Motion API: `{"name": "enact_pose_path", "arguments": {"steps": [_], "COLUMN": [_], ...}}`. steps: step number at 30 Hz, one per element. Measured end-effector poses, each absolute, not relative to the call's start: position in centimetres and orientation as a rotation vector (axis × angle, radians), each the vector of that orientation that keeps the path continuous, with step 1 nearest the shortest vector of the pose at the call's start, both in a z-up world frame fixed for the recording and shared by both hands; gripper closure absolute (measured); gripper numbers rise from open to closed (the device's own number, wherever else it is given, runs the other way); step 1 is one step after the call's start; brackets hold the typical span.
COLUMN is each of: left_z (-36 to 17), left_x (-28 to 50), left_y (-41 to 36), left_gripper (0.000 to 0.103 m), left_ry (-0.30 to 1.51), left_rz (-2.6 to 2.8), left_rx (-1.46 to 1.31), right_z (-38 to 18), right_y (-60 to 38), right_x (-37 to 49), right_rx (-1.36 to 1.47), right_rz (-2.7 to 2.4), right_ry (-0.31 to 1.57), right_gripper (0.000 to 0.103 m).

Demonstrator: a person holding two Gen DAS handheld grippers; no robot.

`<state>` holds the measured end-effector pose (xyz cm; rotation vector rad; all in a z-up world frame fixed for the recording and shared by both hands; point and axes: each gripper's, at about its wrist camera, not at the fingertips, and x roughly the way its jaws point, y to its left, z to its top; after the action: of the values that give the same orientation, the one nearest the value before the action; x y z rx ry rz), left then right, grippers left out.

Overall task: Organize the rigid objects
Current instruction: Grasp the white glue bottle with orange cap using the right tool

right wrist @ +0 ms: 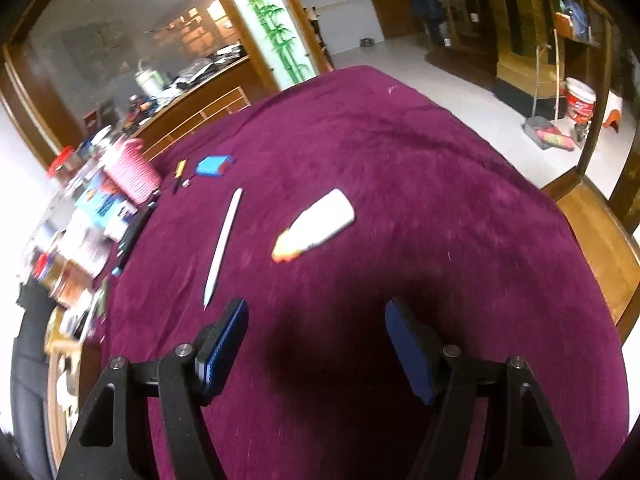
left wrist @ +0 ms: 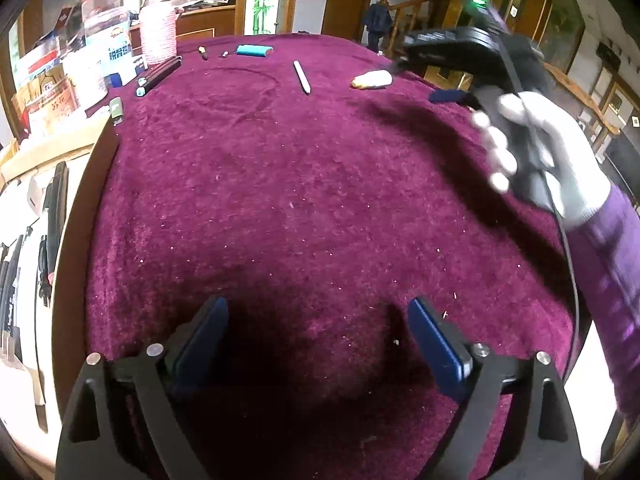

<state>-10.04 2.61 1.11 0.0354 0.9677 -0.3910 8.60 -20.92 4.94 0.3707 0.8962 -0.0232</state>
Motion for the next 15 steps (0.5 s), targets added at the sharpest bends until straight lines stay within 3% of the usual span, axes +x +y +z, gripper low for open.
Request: {"name": "enact_pose_path", "arguments": {"steps": [12, 13, 15], "left_z": [0.8, 0.8, 0.8], "left_x": [-9.8, -9.9, -9.9], "left_y": [1.9, 1.9, 1.8], "left_gripper": [0.003, 0.003, 0.003], "left_ry": [0.980, 0.981, 0.982], "left_rz": [-0.399, -0.398, -0.396], "left_rx": [0.067, 0.071, 0.078], "right_z": [2.7, 2.7, 2.6], "right_y": [-20.5, -20.4, -20.4], "right_x": [16.3, 16.4, 16.3], "right_rx": [0.394, 0.384, 0.369], "right_rz": [-0.112, -0.118, -0.138], "right_ry": [0.974, 0.976, 0.970], "right_gripper": [0.030, 0.031, 0.050]}}
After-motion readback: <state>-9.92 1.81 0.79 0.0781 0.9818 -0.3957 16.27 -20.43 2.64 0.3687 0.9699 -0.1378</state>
